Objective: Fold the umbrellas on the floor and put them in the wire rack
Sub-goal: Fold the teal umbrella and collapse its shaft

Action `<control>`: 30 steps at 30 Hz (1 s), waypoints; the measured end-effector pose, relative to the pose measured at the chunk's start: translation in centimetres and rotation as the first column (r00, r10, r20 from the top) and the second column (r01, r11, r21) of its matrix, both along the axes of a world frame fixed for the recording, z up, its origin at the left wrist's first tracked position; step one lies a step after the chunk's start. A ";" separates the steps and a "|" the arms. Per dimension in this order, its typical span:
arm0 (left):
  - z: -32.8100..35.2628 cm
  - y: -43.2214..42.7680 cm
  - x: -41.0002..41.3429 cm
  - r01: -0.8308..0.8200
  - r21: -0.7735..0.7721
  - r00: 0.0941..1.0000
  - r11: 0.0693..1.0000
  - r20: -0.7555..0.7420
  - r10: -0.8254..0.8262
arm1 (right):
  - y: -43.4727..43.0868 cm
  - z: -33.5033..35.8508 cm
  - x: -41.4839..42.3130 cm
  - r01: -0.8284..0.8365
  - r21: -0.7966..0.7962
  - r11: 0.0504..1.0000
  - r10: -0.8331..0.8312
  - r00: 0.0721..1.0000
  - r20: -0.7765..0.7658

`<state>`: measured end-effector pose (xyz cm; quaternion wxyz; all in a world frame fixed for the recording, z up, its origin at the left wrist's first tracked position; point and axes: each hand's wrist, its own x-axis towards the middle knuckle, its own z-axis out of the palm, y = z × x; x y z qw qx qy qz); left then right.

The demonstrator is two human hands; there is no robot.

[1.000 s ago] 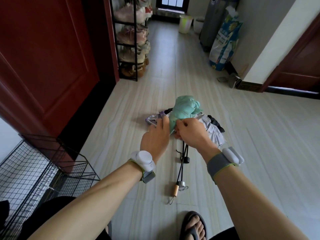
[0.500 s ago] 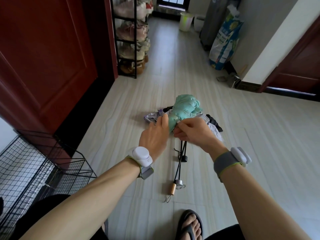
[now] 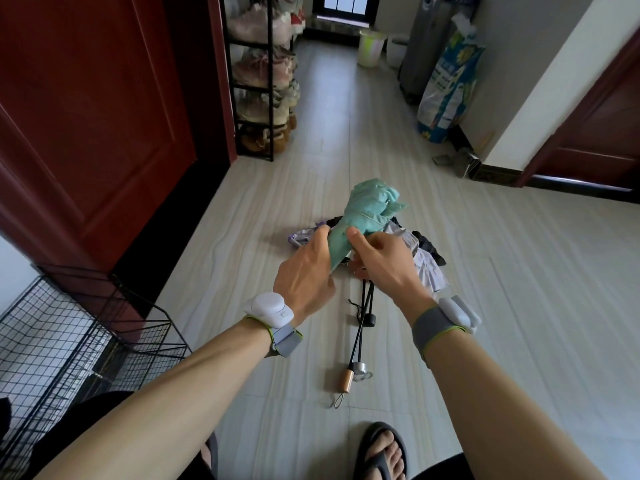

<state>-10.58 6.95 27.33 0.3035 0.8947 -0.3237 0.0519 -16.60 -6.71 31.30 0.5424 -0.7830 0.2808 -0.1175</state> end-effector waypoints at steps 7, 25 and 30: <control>0.3 0.5 0.6 0.037 -0.041 0.995 0.998 -0.094 -0.040 | 0.4 -0.1 1.0 -0.006 -0.002 1.000 0.006 0.986 0.164; -2.3 0.8 0.2 0.221 -0.059 0.956 0.974 0.213 -0.204 | 1.5 2.2 3.5 0.323 0.545 0.774 -0.513 0.824 0.241; 0.6 -1.0 0.3 0.030 -0.312 0.860 0.950 -0.476 -0.184 | 2.3 2.8 3.9 0.322 0.568 0.758 -0.502 0.844 0.191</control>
